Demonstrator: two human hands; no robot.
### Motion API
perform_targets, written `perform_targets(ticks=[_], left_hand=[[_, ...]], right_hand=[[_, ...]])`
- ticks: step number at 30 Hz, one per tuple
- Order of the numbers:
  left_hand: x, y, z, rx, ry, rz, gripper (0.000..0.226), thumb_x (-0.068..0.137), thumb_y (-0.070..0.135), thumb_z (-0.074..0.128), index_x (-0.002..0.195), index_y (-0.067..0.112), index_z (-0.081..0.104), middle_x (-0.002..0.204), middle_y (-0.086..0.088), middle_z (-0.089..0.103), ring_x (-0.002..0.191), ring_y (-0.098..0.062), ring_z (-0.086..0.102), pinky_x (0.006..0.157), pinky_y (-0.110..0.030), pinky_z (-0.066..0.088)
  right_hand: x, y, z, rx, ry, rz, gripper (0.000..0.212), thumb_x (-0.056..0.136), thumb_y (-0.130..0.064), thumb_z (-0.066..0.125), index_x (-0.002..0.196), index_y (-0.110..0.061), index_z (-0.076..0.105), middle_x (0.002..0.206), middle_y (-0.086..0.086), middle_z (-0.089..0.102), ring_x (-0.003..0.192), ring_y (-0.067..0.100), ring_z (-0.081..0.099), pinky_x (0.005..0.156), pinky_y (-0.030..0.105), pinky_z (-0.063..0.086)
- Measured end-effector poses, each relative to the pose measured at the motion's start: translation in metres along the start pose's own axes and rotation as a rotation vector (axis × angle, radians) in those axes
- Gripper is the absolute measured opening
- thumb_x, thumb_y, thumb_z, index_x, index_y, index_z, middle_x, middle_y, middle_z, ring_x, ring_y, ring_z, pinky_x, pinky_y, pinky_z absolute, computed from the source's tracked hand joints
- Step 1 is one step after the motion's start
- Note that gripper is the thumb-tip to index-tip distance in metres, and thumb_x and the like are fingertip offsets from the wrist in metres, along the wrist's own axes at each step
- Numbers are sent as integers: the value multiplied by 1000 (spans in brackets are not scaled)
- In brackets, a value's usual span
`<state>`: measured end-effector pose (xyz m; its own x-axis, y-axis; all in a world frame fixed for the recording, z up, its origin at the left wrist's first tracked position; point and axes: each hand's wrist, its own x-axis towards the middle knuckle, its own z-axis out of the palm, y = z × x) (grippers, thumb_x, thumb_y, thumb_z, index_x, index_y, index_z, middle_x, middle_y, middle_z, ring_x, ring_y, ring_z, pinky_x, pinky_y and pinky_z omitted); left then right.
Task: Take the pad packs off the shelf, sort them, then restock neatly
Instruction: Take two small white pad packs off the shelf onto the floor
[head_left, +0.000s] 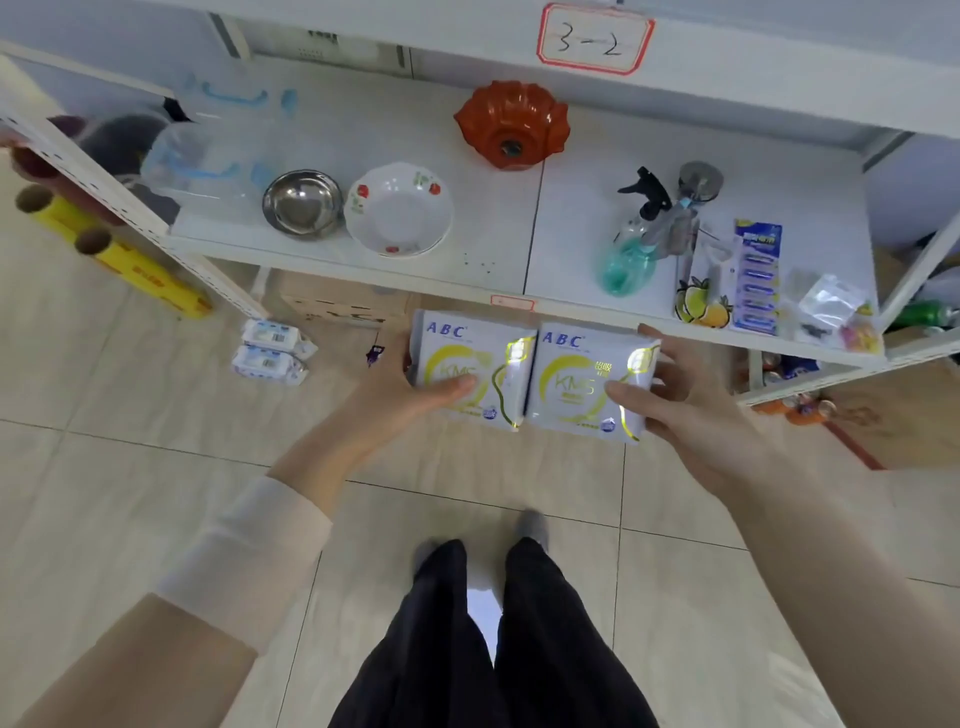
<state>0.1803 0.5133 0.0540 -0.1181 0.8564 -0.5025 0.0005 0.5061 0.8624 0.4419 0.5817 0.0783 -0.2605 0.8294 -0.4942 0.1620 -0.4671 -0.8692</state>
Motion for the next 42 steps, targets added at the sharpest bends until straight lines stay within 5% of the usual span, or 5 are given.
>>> perform_targets(ticks=[13,16,20,30,42], left_hand=[[89,-112,66,-118,-55,-154,68,60,23,78,120,12,47,111,-3,66,99,-14,66,76,-23,53],[125,-170,69,-109,-67,-211,60,63,20,77,116,13,51,107,-1,68,95,-12,67,74,-21,53],[181,-257,68,-44,-94,-241,43,70,13,77,107,21,57,98,7,70,91,-7,67,73,-19,51],[327,-476,80,-38,-80,-205,49,71,3,76,111,19,55,96,8,68,82,4,65,64,-11,49],[448,-634,106,-88,28,-10,76,62,-6,80,118,30,44,108,11,63,92,8,62,70,-10,48]], right_hand=[[89,101,-76,-76,52,146,74,31,-51,89,99,-33,65,108,1,68,107,24,62,89,43,51],[129,160,-77,-83,77,168,80,44,-25,89,116,-24,57,115,2,64,110,24,60,91,44,51],[194,246,-67,-130,91,169,105,27,-40,90,123,-22,52,116,0,61,106,19,61,78,31,52],[385,472,-36,-167,130,13,86,69,-7,79,137,-32,33,134,0,46,115,16,52,78,24,47],[542,595,-5,-368,-41,-245,67,67,-5,81,114,-30,41,111,-19,48,96,1,53,75,16,51]])
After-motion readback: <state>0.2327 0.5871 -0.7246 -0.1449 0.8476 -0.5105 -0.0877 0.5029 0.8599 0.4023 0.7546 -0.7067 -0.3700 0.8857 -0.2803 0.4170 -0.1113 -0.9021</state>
